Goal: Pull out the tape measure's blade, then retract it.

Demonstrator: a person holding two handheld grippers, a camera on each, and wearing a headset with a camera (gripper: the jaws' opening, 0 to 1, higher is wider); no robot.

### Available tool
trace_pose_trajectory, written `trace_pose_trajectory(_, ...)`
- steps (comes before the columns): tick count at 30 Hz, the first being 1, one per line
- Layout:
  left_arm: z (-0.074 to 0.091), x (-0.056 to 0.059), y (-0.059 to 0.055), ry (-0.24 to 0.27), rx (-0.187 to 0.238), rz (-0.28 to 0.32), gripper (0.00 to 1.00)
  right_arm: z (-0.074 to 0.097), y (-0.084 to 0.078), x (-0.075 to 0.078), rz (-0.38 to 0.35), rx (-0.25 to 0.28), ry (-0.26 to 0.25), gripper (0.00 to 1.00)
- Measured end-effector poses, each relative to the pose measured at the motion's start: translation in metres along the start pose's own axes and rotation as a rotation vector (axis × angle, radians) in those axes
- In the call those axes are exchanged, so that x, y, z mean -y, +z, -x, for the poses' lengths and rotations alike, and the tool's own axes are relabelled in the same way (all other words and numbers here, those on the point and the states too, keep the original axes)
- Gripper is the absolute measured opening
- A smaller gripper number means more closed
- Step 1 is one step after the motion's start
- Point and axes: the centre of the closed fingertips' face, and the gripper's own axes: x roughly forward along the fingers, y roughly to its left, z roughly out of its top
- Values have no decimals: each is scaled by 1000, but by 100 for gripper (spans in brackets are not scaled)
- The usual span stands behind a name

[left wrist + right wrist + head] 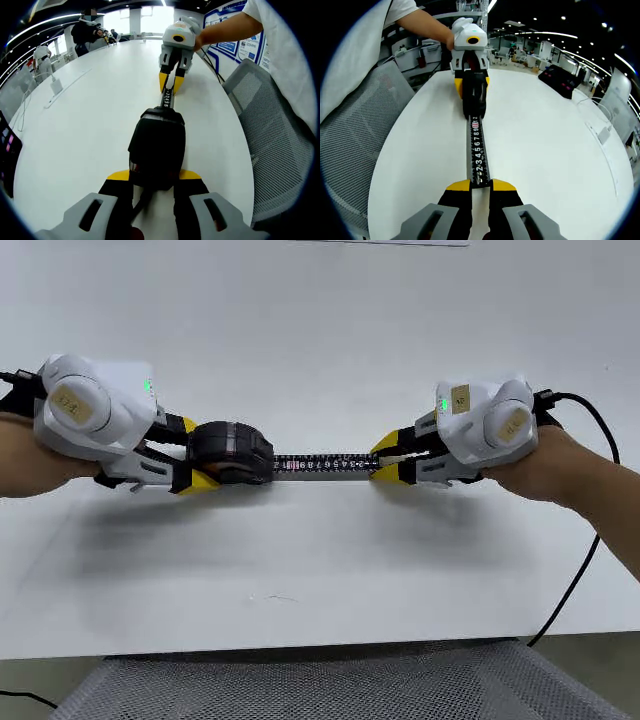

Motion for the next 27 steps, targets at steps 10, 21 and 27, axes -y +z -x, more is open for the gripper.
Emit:
trace_pose_trajectory(10, 0, -1, 0, 5, 0, 2, 26, 5, -5, 2, 2, -15, -3, 7)
trace_pose_trajectory(21, 0, 0, 0, 4, 2, 1, 26, 13, -16, 3, 9, -43, 0, 7)
trace_pose_trajectory(27, -1, 0, 0, 1, 6, 3, 26, 15, -17, 2, 4, -45, 7, 7)
